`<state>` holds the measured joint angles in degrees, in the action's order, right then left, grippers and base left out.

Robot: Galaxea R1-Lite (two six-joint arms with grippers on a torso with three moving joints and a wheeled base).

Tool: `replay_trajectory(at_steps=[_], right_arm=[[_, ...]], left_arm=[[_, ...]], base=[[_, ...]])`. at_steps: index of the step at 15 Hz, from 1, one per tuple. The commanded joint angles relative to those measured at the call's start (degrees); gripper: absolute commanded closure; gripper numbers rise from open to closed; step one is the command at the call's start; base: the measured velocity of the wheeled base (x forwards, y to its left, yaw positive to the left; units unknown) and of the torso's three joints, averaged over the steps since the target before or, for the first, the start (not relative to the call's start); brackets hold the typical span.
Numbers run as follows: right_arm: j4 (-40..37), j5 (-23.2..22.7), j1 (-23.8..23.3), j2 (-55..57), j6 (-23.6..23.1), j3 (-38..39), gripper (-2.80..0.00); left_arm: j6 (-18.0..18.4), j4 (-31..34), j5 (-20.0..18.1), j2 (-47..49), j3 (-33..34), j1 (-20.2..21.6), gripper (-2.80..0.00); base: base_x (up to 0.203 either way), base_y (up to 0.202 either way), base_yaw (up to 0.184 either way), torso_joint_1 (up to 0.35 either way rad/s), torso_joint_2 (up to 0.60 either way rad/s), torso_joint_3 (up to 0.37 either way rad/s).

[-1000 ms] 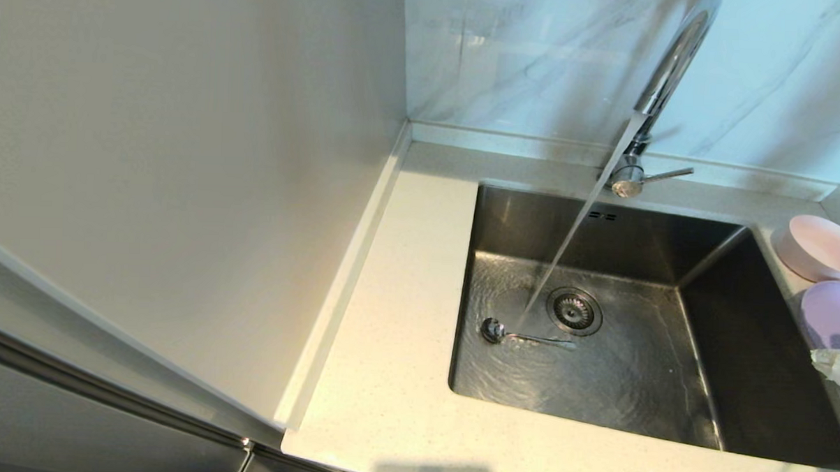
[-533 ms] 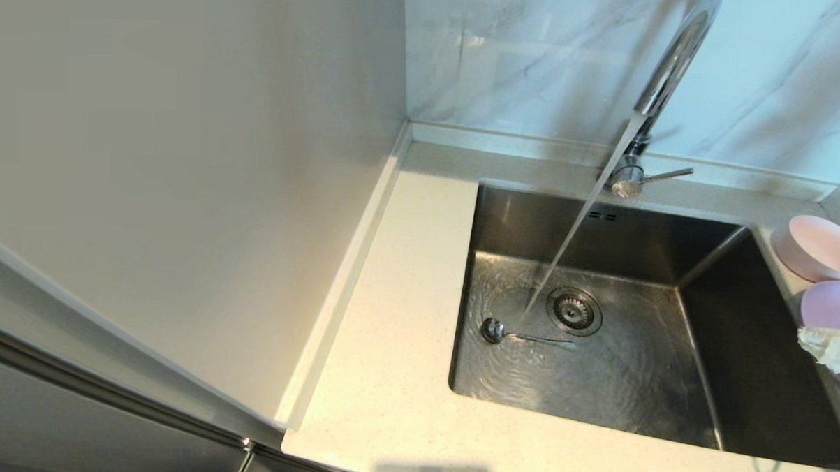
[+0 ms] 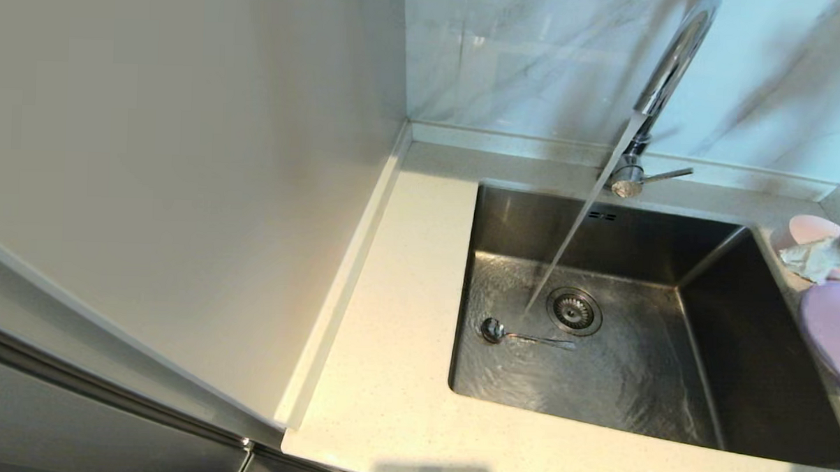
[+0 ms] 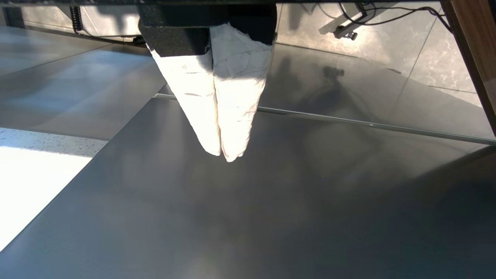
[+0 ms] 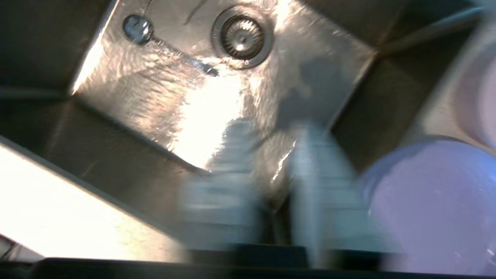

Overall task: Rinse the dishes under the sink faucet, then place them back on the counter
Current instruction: Turn off the faucet

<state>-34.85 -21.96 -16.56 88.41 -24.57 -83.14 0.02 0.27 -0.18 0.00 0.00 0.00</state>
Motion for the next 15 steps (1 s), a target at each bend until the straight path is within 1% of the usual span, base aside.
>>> replay_trajectory(at_steps=[1,3,5,6,7,8,10,11,12,15], right_arm=[[-1.7,1.2,2.8,8.0,0.3,-6.7,0.0],[-3.3,2.4,3.2,12.1,1.1,-11.4,0.0],[-5.4,4.3,3.2,13.6,1.7,-12.5,0.0],[-5.6,4.3,3.3,14.0,3.2,-12.5,0.0],[-5.3,4.3,4.3,14.4,6.0,-12.9,0.0],[-4.7,4.3,5.3,15.3,10.0,-13.7,0.0],[-2.2,4.4,7.5,17.8,21.0,-16.8,0.0],[0.0,4.4,8.1,19.3,25.5,-18.1,0.0],[3.1,4.4,8.3,20.6,28.1,-19.1,0.0],[11.6,4.2,8.7,23.9,33.4,-19.9,0.0]], left_arm=[[0.0,0.0,0.0,0.0,0.0,0.0,0.0],[0.0,0.0,0.0,0.0,0.0,0.0,0.0],[0.0,0.0,0.0,0.0,0.0,0.0,0.0],[0.0,0.0,0.0,0.0,0.0,0.0,0.0],[0.0,0.0,-0.1,0.0,0.0,0.0,0.0],[0.0,0.0,0.0,0.0,0.0,0.0,0.0],[0.0,0.0,0.0,0.0,0.0,0.0,0.0],[0.0,0.0,-0.1,0.0,0.0,0.0,0.0],[0.0,0.0,0.0,0.0,0.0,0.0,0.0],[0.0,0.0,-0.1,0.0,0.0,0.0,0.0]], base=[[0.0,0.0,0.0,0.0,0.0,0.0],[0.0,0.0,0.0,0.0,0.0,0.0],[0.0,0.0,0.0,0.0,0.0,0.0],[0.0,0.0,0.0,0.0,0.0,0.0],[0.0,0.0,0.0,0.0,0.0,0.0],[0.0,0.0,0.0,0.0,0.0,0.0],[0.0,0.0,0.0,0.0,0.0,0.0],[0.0,0.0,0.0,0.0,0.0,0.0],[0.0,0.0,0.0,0.0,0.0,0.0],[0.0,0.0,0.0,0.0,0.0,0.0]])
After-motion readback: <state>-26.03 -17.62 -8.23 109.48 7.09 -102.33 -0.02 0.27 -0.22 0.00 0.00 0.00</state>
